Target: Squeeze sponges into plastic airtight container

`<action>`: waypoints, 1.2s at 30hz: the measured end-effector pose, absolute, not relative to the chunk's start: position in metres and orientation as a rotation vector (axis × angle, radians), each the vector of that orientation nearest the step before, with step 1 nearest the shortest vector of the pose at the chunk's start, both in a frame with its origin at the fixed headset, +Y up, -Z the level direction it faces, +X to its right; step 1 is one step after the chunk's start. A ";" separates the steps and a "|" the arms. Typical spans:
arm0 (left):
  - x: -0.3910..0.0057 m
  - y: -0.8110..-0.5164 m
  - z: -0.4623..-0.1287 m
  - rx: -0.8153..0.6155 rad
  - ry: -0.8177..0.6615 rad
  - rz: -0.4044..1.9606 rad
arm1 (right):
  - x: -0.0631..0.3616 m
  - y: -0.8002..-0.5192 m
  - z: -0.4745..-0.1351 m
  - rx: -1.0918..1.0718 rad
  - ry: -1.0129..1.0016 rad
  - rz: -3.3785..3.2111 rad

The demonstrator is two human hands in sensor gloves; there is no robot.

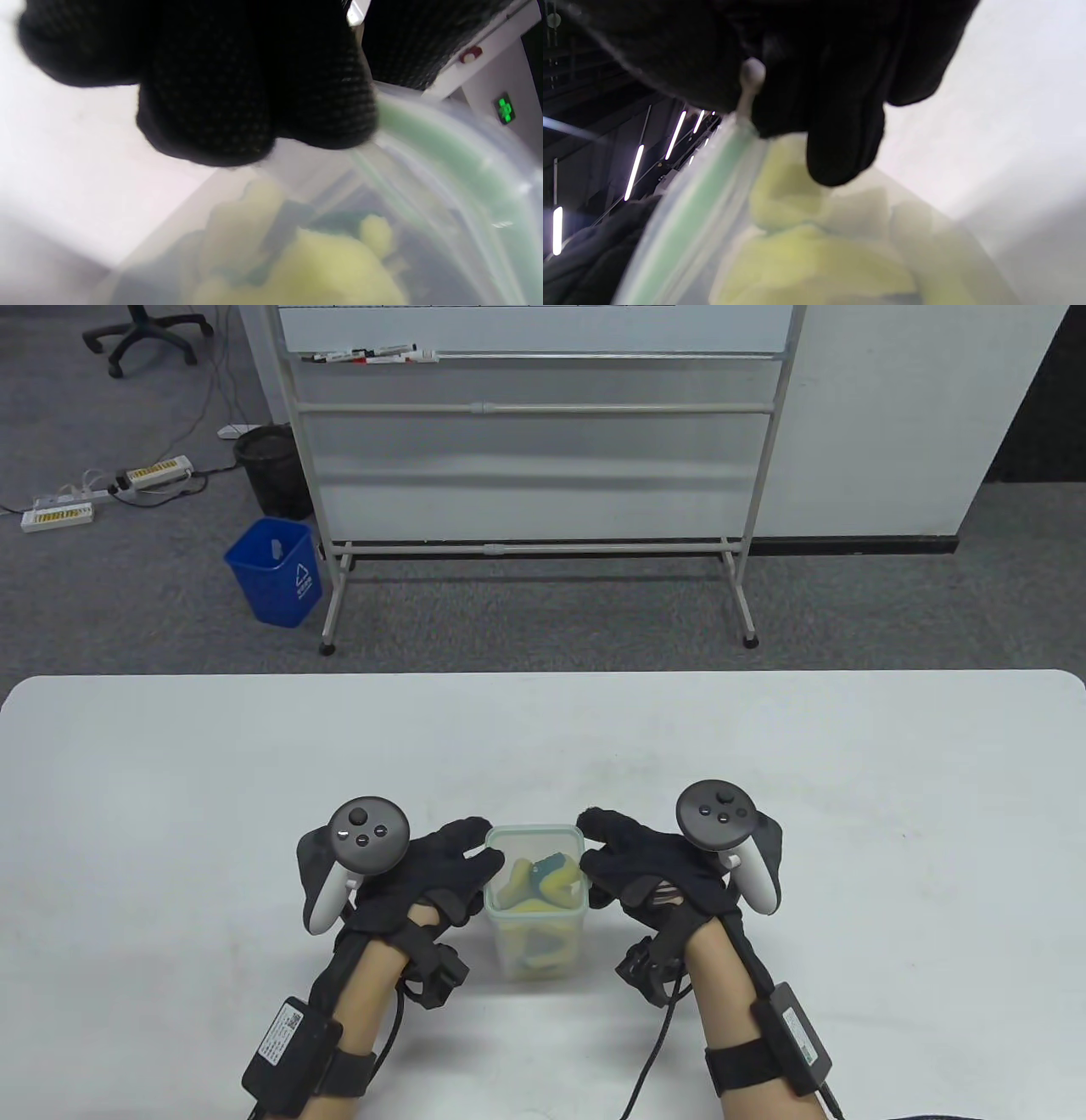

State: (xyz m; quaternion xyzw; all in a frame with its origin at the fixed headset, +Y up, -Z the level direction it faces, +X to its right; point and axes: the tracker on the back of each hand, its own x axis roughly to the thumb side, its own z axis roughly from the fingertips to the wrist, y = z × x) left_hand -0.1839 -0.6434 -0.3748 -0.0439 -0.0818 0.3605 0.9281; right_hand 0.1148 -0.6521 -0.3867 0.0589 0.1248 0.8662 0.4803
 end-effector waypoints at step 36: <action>-0.178 -0.632 -0.365 0.078 -0.127 0.538 | 0.093 -0.618 -0.355 0.064 -0.010 2.585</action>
